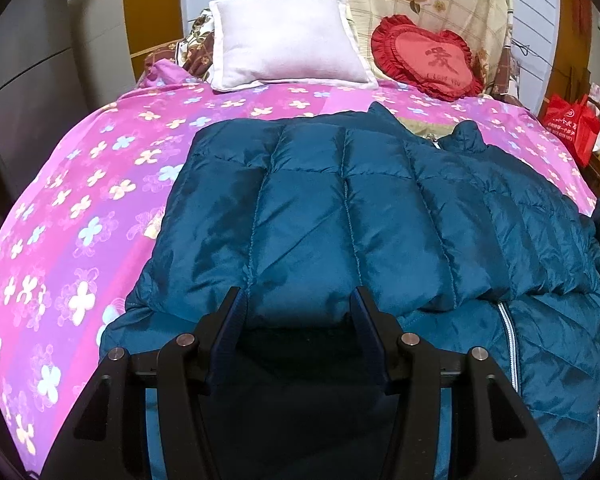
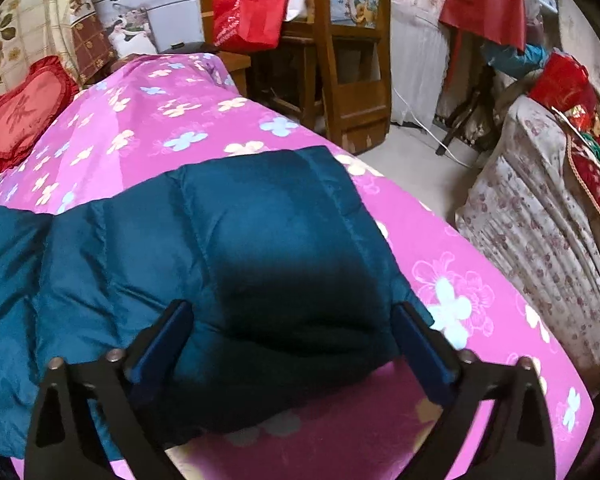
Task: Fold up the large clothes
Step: 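Grasp the jacket side nearest the right gripper and lift it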
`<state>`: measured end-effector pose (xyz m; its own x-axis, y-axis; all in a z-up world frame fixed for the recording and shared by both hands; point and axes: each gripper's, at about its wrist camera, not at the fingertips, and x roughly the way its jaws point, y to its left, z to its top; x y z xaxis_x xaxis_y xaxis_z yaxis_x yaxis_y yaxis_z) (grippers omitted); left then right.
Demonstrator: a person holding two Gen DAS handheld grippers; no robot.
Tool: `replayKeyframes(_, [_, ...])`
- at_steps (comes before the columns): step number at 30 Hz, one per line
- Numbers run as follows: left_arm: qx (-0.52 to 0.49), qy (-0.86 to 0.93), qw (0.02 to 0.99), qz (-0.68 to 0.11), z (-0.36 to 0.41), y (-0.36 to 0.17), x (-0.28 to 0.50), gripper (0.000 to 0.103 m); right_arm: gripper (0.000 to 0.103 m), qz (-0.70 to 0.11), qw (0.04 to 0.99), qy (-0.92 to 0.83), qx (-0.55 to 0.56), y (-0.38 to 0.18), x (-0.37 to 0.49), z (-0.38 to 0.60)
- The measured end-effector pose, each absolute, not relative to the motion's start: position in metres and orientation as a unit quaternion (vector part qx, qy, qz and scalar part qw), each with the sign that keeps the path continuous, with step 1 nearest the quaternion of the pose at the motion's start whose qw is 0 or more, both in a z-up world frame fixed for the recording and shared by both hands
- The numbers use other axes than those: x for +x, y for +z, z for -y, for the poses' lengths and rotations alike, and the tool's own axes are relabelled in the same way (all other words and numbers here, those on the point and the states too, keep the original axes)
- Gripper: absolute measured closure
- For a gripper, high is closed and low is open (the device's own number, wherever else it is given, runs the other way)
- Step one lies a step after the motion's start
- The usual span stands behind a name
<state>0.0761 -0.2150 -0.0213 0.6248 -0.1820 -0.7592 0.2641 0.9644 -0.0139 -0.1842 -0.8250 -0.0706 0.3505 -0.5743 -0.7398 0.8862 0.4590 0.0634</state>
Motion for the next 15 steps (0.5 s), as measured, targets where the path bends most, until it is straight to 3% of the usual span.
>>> replayKeyframes(1, [0.049, -0.124, 0.900, -0.415, 0.215, -0.021, 0.076, 0.068, 0.043, -0.329, 0.796, -0.451, 0.232, -0.066, -0.183, 0.821])
replayKeyframes(2, [0.048, -0.125, 0.900, -0.415, 0.215, -0.020, 0.075, 0.068, 0.074, -0.331, 0.805, -0.436, 0.230, -0.061, -0.181, 0.818])
replayKeyframes(3, [0.048, -0.126, 0.900, -0.413, 0.214, -0.019, 0.074, 0.068, 0.082, -0.332, 0.810, -0.426, 0.229, -0.057, -0.179, 0.815])
replayKeyframes(15, [0.029, -0.110, 0.910, -0.398, 0.194, 0.006, 0.070, 0.068, 0.086, -0.263, 0.915, -0.273, 0.138, 0.078, -0.138, 0.688])
